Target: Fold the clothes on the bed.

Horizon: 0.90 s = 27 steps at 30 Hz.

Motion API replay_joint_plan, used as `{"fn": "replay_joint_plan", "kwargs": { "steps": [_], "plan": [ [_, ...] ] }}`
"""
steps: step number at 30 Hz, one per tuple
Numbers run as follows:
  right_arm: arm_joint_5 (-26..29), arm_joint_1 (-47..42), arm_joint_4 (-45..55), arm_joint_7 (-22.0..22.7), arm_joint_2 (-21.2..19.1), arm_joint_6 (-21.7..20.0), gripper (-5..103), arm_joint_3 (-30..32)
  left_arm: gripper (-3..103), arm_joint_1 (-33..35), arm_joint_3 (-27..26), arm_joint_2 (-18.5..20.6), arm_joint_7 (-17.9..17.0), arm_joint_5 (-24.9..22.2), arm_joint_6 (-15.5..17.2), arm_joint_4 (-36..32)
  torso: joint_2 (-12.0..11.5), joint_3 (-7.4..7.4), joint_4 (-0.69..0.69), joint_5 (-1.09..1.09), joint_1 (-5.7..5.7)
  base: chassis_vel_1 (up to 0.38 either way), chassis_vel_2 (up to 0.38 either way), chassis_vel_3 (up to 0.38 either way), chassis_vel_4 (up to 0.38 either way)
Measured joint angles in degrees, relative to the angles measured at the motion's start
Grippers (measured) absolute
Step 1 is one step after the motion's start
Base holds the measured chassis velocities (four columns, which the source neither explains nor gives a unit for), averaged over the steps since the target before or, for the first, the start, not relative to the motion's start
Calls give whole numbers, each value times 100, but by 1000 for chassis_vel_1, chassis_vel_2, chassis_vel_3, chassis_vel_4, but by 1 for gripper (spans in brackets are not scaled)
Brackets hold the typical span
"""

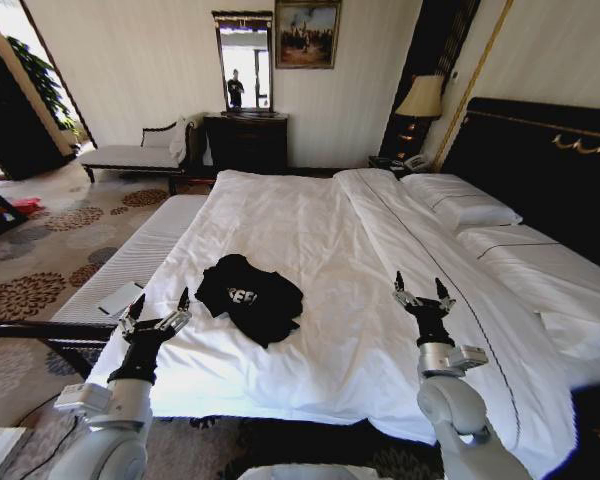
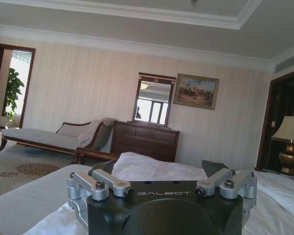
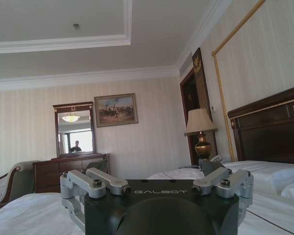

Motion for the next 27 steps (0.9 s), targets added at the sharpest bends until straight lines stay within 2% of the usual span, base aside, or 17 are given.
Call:
{"fn": "replay_joint_plan", "kwargs": {
  "steps": [27],
  "plan": [
    [-133,-75,88,55,83,83,100,20,100,93,-85,88,-34,-37,-13,0,0,0,0,0,0,2,2,-3,-2]
  ]
}}
